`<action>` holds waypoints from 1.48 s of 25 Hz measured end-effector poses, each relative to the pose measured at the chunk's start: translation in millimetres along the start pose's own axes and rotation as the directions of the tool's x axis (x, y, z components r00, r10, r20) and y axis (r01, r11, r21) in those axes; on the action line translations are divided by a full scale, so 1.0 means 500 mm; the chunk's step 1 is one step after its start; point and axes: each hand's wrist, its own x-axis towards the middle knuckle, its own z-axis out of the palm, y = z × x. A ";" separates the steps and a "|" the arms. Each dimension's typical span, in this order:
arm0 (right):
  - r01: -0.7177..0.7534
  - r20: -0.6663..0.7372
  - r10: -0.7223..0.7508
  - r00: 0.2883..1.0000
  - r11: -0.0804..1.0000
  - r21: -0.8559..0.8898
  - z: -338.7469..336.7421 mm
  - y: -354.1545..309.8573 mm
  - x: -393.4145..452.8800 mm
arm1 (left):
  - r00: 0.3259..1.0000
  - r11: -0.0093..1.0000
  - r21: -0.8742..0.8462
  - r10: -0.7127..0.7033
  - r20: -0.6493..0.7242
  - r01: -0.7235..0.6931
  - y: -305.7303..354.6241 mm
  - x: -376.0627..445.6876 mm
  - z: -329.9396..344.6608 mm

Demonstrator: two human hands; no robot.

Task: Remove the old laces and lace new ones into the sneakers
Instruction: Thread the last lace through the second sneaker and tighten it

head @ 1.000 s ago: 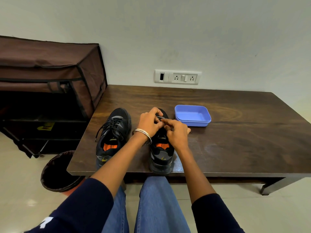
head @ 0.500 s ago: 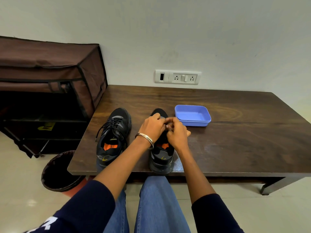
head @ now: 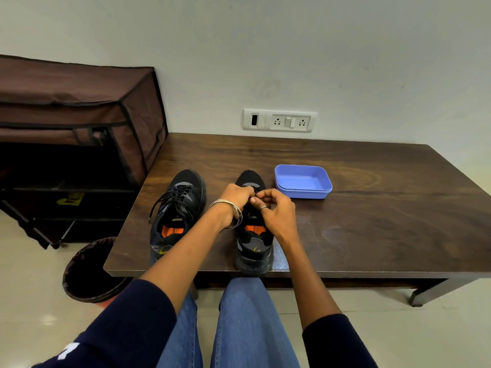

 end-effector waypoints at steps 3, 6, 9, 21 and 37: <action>-0.019 -0.053 0.023 0.998 0.998 0.058 -0.002 -0.002 -0.001 | 0.999 0.999 0.009 0.031 0.020 -0.032 0.002 0.000 -0.001; -0.107 -0.076 0.129 0.989 0.966 0.236 -0.009 -0.013 -0.003 | 0.986 0.977 0.139 0.162 0.022 -0.164 -0.003 0.010 -0.006; -0.291 0.031 0.348 0.937 0.731 0.617 -0.023 -0.040 -0.001 | 0.970 0.938 0.257 0.244 -0.007 -0.234 -0.007 0.010 -0.005; -0.128 -0.160 0.054 0.986 0.860 -0.494 -0.090 -0.021 0.029 | 0.944 0.894 0.338 0.327 -0.045 -0.294 -0.008 0.011 -0.011; -0.169 0.042 0.183 0.982 0.957 -0.234 -0.079 0.039 0.023 | 0.961 0.927 0.277 0.273 -0.035 -0.254 -0.095 0.023 -0.083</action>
